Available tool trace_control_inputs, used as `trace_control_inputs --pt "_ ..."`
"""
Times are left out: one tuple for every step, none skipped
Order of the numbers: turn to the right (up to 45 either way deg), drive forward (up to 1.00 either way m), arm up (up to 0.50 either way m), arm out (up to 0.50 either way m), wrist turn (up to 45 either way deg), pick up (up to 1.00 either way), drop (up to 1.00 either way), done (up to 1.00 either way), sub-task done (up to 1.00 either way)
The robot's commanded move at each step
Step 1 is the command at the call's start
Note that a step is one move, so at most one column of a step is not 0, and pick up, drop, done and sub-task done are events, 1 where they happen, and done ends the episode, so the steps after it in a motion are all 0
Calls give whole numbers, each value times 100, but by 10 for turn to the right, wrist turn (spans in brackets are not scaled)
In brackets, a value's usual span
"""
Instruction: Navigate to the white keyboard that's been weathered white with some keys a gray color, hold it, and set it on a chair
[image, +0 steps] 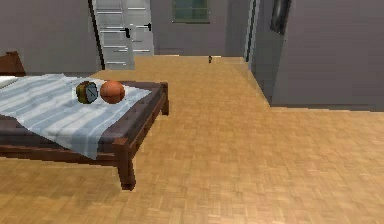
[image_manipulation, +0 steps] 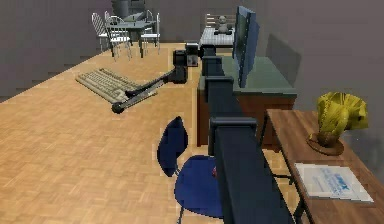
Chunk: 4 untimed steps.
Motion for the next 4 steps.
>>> trace_control_inputs --pt "0 0 0 0 450 0 0 0 0" --pt "0 0 0 0 450 0 0 0 0" --pt "0 0 0 0 300 0 0 0 0" --pt "0 0 -22 0 0 0 0 0 0"
